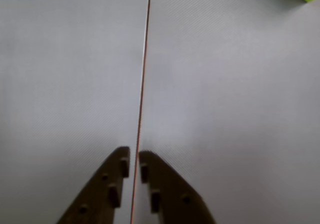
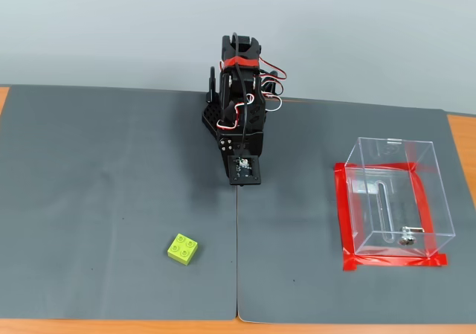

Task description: Pick the green lego block and place it into the transparent box

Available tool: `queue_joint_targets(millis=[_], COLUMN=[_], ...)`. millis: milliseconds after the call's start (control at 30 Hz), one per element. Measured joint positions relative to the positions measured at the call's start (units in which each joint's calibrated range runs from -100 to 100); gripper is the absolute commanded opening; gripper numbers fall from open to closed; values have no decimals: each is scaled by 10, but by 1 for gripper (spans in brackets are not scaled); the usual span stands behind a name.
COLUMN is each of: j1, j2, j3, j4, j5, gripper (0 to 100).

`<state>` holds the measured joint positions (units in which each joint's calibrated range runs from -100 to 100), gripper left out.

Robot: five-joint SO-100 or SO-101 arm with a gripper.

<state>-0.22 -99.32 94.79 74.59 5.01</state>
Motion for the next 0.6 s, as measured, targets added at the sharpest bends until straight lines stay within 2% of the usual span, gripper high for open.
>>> queue_joint_targets(millis=[367,600], j1=[-22,-22], j2=[11,142], j3=[0,-13], j4=[-59,-187], j5=[0,-2], gripper=[2,2])
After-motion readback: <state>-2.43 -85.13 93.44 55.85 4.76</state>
